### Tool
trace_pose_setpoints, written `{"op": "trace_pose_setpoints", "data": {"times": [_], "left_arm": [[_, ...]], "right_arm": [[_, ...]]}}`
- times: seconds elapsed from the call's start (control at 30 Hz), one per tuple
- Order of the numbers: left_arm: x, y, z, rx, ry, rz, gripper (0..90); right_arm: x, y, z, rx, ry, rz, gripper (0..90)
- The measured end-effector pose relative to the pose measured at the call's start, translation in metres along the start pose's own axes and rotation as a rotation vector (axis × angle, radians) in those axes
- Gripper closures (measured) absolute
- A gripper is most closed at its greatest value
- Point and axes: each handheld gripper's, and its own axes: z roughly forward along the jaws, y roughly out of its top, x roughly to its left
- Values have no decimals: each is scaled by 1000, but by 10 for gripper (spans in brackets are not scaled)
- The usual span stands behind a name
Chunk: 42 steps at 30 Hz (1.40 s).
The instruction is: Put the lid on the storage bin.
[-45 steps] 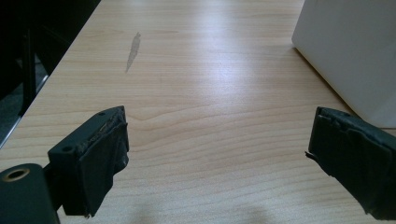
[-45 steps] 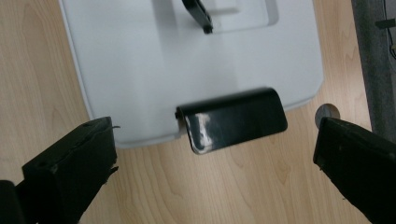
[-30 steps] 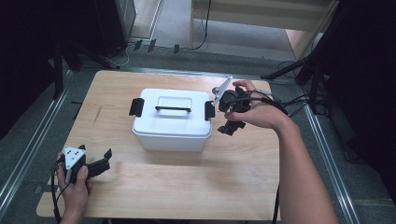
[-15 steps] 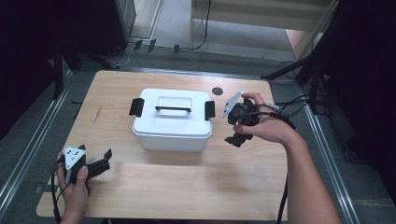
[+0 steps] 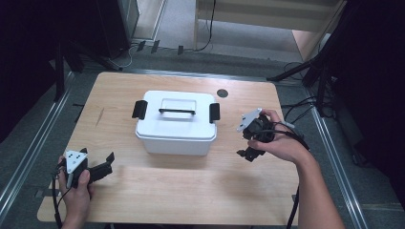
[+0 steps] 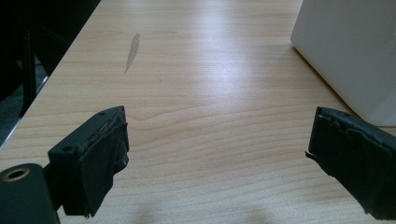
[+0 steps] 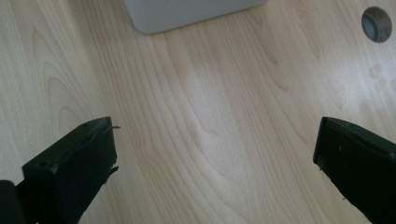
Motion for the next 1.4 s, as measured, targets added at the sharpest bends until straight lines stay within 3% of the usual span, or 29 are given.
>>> {"op": "trace_pose_setpoints", "data": {"times": [0.6, 1.03, 1.4], "left_arm": [[0, 0, 0, -2, 0, 1, 56], [0, 0, 0, -2, 0, 1, 56], [0, 0, 0, -2, 0, 1, 56]], "right_arm": [[16, -77, 21, -113, -91, 221, 0], [36, -113, 29, -189, -158, 324, 0], [51, -145, 32, -285, -220, 460, 0]]}}
